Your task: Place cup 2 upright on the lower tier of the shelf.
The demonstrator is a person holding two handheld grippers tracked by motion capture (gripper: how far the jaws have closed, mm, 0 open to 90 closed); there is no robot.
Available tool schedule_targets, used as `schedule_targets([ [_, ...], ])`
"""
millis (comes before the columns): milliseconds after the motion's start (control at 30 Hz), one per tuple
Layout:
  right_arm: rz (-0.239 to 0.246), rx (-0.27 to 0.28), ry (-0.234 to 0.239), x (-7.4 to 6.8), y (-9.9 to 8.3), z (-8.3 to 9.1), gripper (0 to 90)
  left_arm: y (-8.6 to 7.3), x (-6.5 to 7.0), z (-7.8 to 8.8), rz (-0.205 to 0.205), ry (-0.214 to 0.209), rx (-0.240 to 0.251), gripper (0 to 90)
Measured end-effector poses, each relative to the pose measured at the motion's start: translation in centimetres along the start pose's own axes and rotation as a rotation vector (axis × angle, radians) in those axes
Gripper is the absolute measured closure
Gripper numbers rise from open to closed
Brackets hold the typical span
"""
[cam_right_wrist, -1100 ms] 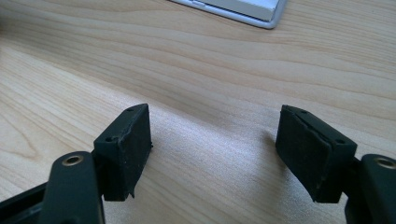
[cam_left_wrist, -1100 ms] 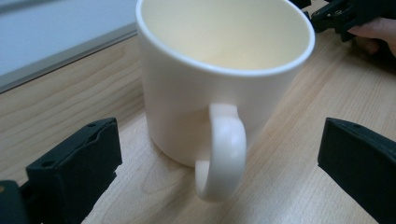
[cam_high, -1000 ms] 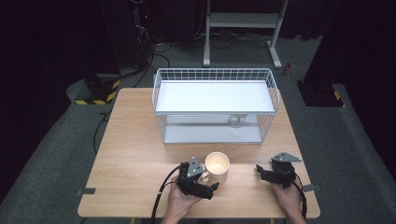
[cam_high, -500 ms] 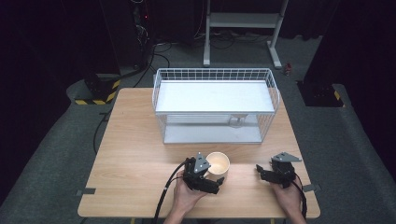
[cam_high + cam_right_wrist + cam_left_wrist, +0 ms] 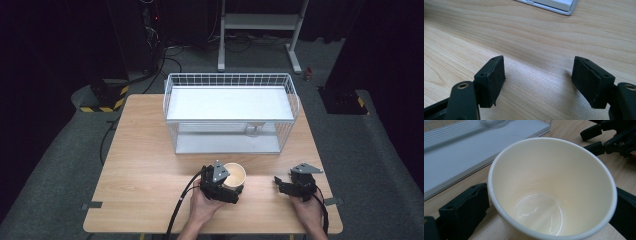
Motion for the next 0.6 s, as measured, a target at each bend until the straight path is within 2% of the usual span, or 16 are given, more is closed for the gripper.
schedule_targets([
  [100,0.000,0.000,0.000,0.00,0.00,0.00,26.6,-0.02,-0.02,-0.07,-0.005,-0.002,0.004,1.5],
  [233,0.003,0.000,0.002,0.01,0.03,-0.03,26.5,0.01,0.17,-0.35,-0.017,-0.009,0.024,8.6],
  [400,0.002,0.000,0.003,0.00,0.04,-0.04,26.5,-0.11,0.28,-0.33,-0.020,0.006,0.037,9.1],
  [600,0.002,-0.001,0.003,-0.01,0.03,-0.03,26.5,-0.01,0.41,-0.22,-0.034,0.013,0.031,9.5],
])
Point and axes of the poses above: each handheld gripper's, and its own axes: z roughly backward along the jaws, y roughly out of its top, x roughly to its right, the point moved 5 cm from there along -z, roughly forward along the jaws
